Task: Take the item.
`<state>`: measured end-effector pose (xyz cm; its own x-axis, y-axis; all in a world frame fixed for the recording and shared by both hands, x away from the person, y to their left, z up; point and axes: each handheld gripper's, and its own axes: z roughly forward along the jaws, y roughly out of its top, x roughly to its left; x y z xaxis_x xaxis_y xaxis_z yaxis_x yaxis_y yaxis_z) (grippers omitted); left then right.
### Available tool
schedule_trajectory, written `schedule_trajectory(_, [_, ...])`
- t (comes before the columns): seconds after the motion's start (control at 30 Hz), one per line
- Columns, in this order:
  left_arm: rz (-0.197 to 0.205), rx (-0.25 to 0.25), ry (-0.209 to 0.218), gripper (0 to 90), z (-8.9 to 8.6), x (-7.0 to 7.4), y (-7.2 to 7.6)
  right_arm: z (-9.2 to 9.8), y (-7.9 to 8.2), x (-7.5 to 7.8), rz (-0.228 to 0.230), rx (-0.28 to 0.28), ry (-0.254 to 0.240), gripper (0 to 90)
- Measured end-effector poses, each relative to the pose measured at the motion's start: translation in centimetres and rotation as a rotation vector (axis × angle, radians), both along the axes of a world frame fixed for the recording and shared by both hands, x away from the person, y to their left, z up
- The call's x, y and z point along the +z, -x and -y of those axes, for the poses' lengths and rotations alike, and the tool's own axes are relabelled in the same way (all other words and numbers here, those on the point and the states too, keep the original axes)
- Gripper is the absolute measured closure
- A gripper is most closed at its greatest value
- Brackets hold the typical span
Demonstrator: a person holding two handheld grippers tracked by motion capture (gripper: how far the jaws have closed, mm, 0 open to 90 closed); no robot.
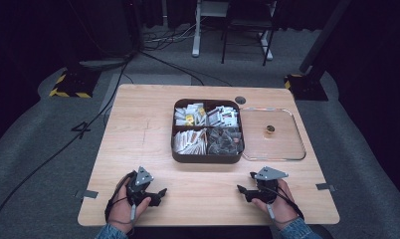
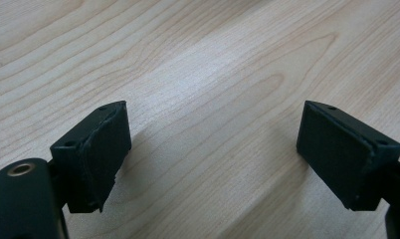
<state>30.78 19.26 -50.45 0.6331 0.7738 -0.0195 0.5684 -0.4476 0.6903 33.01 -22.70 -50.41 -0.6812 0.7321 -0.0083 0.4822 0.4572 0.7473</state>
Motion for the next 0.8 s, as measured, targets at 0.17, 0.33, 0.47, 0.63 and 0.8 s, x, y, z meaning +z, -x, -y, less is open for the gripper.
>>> schedule_trajectory(0.17, [-0.004, -0.009, 0.002, 14.2, 0.0, 0.0, -0.2, 0.0, 0.0, 0.0, -0.002, 0.007, -0.003, 28.2])
schedule_trajectory(0.33, [0.003, -0.033, -0.001, 15.3, 0.2, 0.0, -0.7, 0.0, 0.0, 0.1, 0.005, 0.021, -0.005, 39.4])
schedule_trajectory(0.47, [0.005, -0.029, -0.004, 15.2, 0.2, 0.0, -0.9, 0.0, -0.1, 0.9, -0.023, 0.028, -0.016, 43.8])
schedule_trajectory(0.63, [0.003, -0.027, -0.005, 14.9, 0.3, 0.0, -1.2, 0.2, -0.6, 2.4, -0.038, 0.014, -0.081, 45.2])
schedule_trajectory(0.8, [0.001, -0.026, -0.005, 14.8, 0.3, 0.0, -1.4, -0.4, -1.9, 4.5, -0.045, 0.028, -0.102, 45.7])
